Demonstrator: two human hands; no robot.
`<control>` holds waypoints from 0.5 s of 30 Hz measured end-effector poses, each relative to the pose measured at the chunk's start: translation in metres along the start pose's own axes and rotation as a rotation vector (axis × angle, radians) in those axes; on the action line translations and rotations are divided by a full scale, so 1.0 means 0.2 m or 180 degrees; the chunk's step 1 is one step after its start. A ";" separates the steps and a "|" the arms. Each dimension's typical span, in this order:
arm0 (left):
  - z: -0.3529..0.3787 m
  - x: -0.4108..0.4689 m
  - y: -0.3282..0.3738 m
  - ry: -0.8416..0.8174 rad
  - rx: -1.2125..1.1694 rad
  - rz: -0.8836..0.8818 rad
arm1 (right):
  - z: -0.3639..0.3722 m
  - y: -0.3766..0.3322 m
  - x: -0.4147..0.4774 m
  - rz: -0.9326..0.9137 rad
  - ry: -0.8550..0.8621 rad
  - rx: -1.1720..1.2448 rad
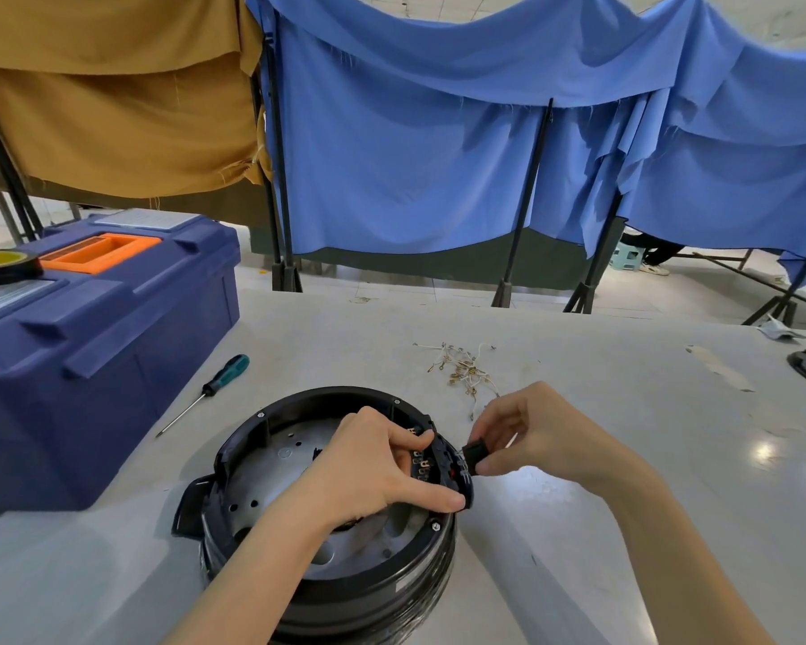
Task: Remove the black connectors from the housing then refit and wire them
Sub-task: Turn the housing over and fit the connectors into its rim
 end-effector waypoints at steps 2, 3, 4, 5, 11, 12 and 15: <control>0.00 0.02 0.00 0.0058 0.0007 -0.0025 | 0.02 0.00 0.01 -0.0049 -0.0024 -0.0014; -0.01 0.03 0.00 0.0102 0.0022 -0.0039 | 0.03 0.00 0.01 -0.0081 -0.0007 -0.0026; -0.01 0.03 -0.01 0.0150 0.0040 -0.0044 | 0.03 0.01 0.01 -0.0108 0.0010 -0.0042; -0.02 0.04 -0.01 0.0194 0.0064 -0.0036 | 0.04 0.01 0.02 -0.0124 0.0025 -0.0052; -0.03 0.04 -0.01 0.0254 0.0164 0.0033 | 0.07 0.01 0.04 -0.0185 -0.0004 -0.0101; -0.03 0.04 -0.01 0.0243 0.0150 0.0029 | 0.08 0.01 0.04 -0.0199 -0.0040 -0.0109; -0.02 0.03 0.00 0.0199 0.0147 0.0036 | 0.09 0.01 0.04 -0.0185 -0.0097 -0.0079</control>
Point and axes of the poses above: each hand's wrist, its own x-axis towards the middle knuckle, its own z-axis out of the palm, y = z × x, the point moved 4 cm from there along x, towards the middle knuckle, and after that the axes turned 11 degrees about -x, right-handed, at the moved point
